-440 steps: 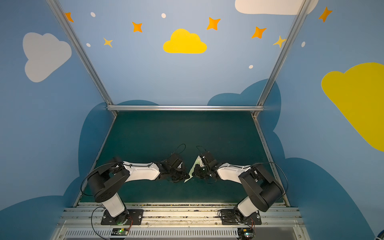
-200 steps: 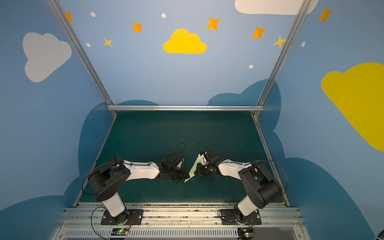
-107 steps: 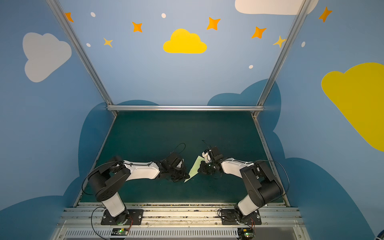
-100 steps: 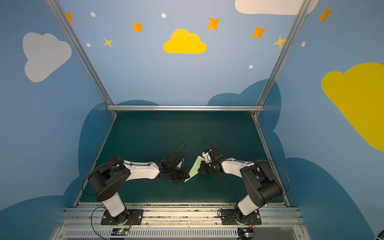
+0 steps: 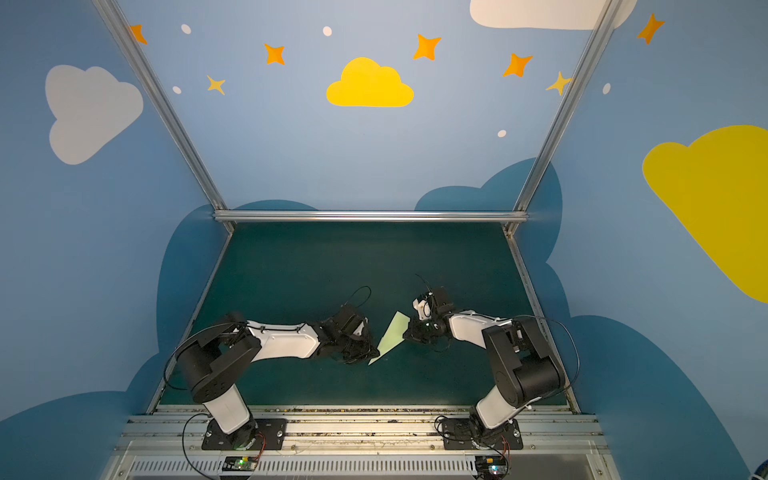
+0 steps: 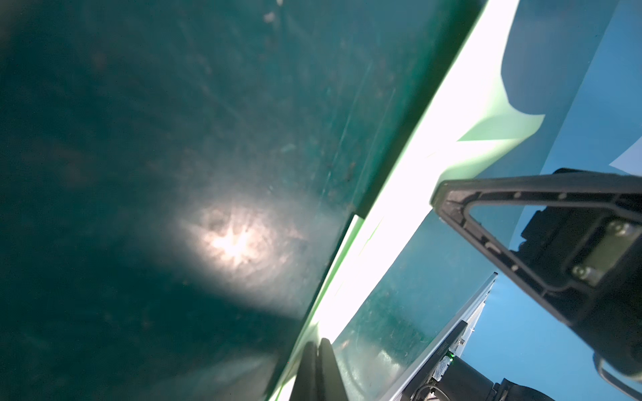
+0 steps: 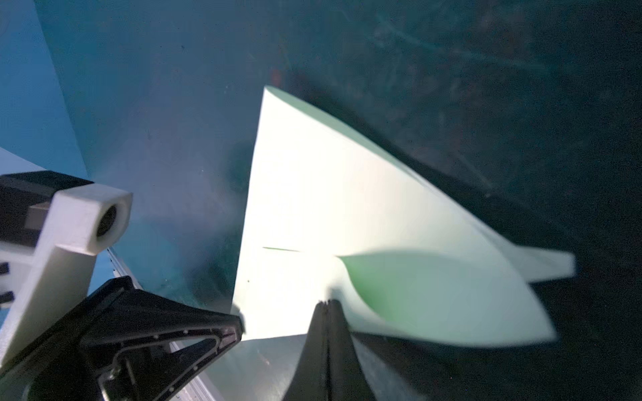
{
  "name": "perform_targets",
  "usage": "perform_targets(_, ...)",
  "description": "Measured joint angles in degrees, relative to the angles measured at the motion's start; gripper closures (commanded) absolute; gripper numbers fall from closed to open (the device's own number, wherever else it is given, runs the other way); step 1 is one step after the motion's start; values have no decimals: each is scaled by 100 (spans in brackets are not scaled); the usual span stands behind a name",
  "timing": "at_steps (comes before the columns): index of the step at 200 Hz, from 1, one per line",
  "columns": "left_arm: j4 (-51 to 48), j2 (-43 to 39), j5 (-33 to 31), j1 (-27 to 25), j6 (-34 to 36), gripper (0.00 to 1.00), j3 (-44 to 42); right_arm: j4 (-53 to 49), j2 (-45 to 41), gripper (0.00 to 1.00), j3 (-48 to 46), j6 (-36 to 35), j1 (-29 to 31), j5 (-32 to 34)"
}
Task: Fold a paper plane with a square sheet of paper (fold left side to right side)
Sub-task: 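Open the right gripper and lift it away from the paper's nose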
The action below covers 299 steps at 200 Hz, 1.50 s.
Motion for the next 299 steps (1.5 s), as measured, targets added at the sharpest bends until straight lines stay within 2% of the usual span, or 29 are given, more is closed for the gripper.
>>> perform_targets(114,7,0,2,0,0,97,-2,-533,358,100,522,-120,-863,-83)
perform_targets(184,4,0,4,0,103,97,0,-973,426,100,857,151,-966,385)
perform_targets(214,-59,9,4,0,219,97,35,-1215,114,90,835,278,-1062,713)
perform_targets(254,-345,76,39,7,466,97,227,-1298,-743,81,761,358,-1029,704)
perform_targets(299,-708,107,-4,2,798,97,415,-1259,-1458,88,487,260,-544,608)
